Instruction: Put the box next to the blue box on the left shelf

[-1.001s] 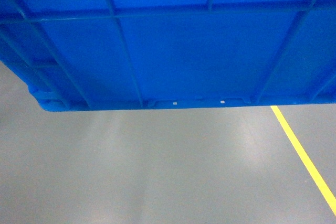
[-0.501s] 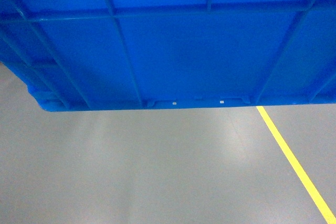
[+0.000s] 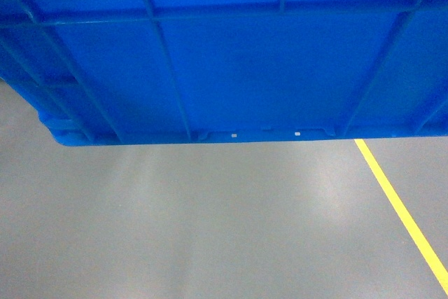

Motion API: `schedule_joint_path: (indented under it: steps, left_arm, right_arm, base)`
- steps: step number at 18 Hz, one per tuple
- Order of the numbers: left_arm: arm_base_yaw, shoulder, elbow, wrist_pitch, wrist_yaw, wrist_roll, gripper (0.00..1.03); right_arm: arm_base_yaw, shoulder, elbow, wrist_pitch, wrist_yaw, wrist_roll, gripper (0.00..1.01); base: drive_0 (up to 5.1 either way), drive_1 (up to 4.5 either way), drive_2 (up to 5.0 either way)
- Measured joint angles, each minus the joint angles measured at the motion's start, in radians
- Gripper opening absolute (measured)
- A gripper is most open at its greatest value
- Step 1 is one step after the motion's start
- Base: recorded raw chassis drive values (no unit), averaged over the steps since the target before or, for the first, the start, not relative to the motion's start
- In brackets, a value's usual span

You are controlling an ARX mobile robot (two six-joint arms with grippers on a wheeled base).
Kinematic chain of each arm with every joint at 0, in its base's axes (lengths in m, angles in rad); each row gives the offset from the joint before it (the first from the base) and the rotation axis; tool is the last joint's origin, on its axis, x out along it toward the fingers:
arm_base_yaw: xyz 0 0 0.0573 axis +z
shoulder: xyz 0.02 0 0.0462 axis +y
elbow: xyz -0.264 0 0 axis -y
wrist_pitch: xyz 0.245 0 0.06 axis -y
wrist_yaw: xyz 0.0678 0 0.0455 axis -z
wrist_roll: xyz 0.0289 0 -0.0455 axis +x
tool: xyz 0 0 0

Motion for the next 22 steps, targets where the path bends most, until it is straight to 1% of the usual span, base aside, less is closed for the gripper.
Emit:
schedule_joint_path:
  steps: [22]
  left_arm:
    - [0.0, 0.0, 0.0, -0.006, 0.0, 0.0, 0.32]
  right_arm:
    - [0.0, 0.001, 0.0, -0.003, -0.002, 0.0, 0.1]
  base:
    - [0.0, 4.1, -4.0]
